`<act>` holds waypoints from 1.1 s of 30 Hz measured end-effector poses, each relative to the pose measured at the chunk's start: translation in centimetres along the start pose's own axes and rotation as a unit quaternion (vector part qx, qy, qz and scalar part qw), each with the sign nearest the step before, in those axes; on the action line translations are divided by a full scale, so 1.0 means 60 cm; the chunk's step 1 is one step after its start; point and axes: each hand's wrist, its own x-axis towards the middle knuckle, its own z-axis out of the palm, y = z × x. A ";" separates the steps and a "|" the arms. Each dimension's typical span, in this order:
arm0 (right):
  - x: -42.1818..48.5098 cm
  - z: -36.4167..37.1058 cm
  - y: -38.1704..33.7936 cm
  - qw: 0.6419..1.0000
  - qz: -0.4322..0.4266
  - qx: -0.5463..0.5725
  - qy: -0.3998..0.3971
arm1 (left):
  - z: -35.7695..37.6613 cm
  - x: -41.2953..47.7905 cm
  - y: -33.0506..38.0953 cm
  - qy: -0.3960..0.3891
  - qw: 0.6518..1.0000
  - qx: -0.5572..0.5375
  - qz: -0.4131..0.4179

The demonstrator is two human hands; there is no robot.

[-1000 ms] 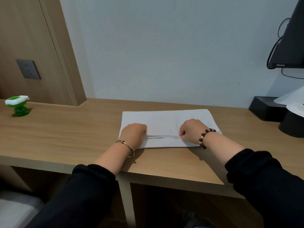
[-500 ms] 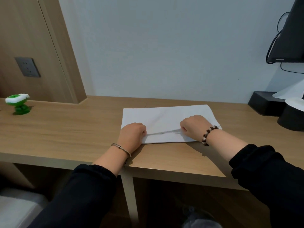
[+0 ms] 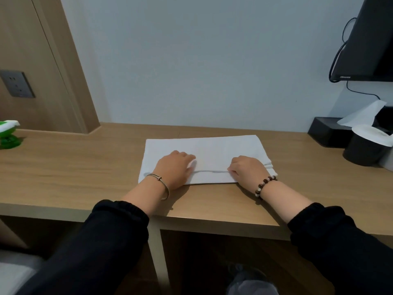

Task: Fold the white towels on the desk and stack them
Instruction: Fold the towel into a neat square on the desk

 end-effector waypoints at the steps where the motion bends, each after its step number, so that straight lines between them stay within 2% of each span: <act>1: 0.001 0.000 -0.002 1.000 -0.001 0.004 -0.002 | 0.008 0.005 0.009 -0.042 0.999 -0.020 0.017; 4: 0.002 -0.009 0.004 0.999 -0.007 0.045 -0.027 | 0.034 0.016 0.024 -0.105 0.994 -0.029 0.010; 6: -0.002 -0.017 0.024 0.996 0.015 0.071 -0.047 | 0.048 0.021 0.024 -0.106 0.994 -0.013 -0.006; 11: -0.027 -0.030 0.086 0.987 0.138 0.022 -0.078 | 0.056 0.026 0.024 -0.113 0.993 0.000 -0.022; 17: -0.024 -0.040 0.087 0.972 0.216 0.014 -0.089 | 0.055 0.025 0.023 -0.109 0.994 -0.008 -0.027; 20: -0.023 -0.048 0.094 0.975 0.210 0.008 -0.073 | 0.055 0.026 0.024 -0.109 0.994 -0.011 -0.027; 24: -0.037 -0.044 0.101 0.984 0.149 -0.092 0.031 | 0.057 0.028 0.023 -0.110 0.993 -0.018 -0.033; 27: -0.047 -0.031 0.096 0.981 0.125 -0.151 -0.001 | 0.059 0.029 0.023 -0.109 0.993 -0.016 -0.032; 33: -0.045 -0.016 0.087 0.978 0.137 -0.153 -0.045 | 0.061 0.030 0.022 -0.107 0.994 -0.015 -0.032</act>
